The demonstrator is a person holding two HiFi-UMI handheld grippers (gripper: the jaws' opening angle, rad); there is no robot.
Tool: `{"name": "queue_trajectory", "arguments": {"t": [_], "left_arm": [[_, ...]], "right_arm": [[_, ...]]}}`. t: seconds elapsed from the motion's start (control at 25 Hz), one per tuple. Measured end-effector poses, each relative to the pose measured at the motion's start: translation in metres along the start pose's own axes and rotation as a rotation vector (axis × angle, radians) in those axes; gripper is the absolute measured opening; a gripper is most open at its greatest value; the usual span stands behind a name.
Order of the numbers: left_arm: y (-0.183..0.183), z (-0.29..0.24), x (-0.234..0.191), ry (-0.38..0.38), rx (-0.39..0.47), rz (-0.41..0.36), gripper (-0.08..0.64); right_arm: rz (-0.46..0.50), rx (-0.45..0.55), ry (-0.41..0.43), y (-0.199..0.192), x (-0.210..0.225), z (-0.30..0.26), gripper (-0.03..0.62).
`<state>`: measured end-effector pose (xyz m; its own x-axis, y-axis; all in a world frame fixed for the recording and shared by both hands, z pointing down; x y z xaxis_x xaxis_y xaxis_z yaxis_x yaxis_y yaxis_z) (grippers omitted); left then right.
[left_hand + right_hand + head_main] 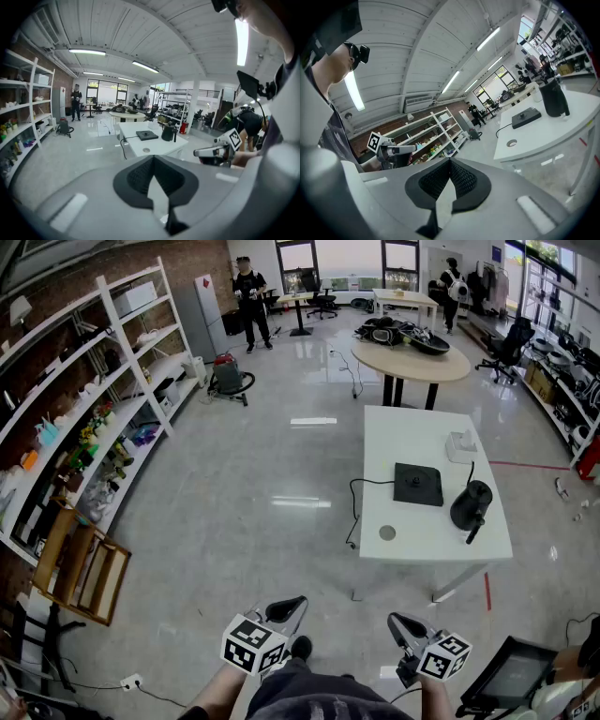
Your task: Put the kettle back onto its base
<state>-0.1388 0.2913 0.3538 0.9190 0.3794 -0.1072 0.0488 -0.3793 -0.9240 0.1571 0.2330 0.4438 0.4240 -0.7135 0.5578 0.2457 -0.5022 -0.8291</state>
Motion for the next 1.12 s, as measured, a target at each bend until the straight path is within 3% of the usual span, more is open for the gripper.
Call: {"name": "queue_trajectory", "arguments": {"t": [0.2, 0.36, 0.56, 0.76, 0.96, 1.12], "left_arm": [[-0.001, -0.044, -0.017, -0.127, 0.010, 0.029, 0.000], [0.016, -0.070, -0.051, -0.171, 0.044, -0.004, -0.002], [0.026, -0.077, -0.091, -0.267, 0.025, -0.027, -0.002], [0.026, -0.091, -0.132, -0.300, 0.060, -0.016, -0.002], [0.031, -0.082, -0.162, -0.375, 0.070, 0.029, -0.002], [0.036, -0.071, -0.183, -0.372, 0.116, 0.096, -0.002]], "right_arm": [[0.042, 0.042, -0.174, 0.008, 0.007, 0.017, 0.002], [0.040, 0.072, -0.225, 0.018, 0.013, -0.011, 0.002], [0.080, 0.047, -0.345, 0.019, -0.022, -0.043, 0.002], [0.097, -0.002, -0.379, 0.013, -0.030, -0.082, 0.002], [0.149, -0.062, -0.470, 0.023, -0.052, -0.117, 0.002], [0.225, -0.125, -0.420, 0.035, -0.066, -0.149, 0.002]]}}
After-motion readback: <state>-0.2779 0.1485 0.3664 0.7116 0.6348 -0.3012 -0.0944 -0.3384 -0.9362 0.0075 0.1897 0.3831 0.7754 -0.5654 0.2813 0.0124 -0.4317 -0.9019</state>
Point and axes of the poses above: the fingertips, and each gripper's own axes: z backward along the fingers, x to its right, y out of its top, the point moved 9 cm from there along z, backward along the fingers, and after that the axes turned 7 degrees about x, right-handed, at the moved point
